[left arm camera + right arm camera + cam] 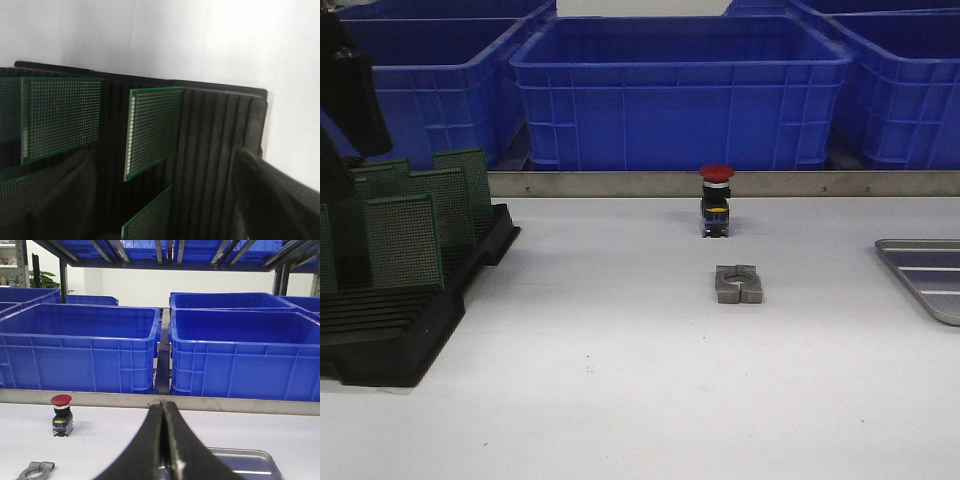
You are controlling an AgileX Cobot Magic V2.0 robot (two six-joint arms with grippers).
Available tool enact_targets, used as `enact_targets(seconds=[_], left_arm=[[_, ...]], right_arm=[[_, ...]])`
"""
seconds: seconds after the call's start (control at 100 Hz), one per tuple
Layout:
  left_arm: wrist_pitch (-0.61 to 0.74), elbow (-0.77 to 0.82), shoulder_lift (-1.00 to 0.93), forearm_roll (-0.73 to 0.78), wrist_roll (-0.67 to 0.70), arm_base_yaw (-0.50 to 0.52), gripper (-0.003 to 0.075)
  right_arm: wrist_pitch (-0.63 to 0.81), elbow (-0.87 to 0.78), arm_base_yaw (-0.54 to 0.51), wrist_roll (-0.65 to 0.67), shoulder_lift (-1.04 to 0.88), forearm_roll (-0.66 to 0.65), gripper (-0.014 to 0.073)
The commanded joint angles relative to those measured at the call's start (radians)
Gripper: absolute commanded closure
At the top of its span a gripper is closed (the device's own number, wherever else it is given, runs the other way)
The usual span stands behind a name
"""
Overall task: Place circuit board on tray
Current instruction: 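Reach the left gripper into the black rack and grasp a green circuit board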
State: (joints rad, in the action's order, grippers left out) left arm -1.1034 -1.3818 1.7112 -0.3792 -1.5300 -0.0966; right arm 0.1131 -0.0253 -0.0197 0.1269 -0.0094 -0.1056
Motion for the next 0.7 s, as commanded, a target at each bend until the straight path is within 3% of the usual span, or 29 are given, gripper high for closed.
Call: enact_targets(seconds=[0.0,0.69], left_arm=[[0.030,-0.031,-0.019,-0.047,-0.015,-0.002,0.0195],[0.073,-0.036,0.106,-0.052,-0.035,-0.027,0.0195]], right_arm=[[0.083,0.013,0.000,0.000,-0.020,-0.005,0.0662],[0.083,0.013,0.000,0.000,-0.020,-0.005,0.0662]])
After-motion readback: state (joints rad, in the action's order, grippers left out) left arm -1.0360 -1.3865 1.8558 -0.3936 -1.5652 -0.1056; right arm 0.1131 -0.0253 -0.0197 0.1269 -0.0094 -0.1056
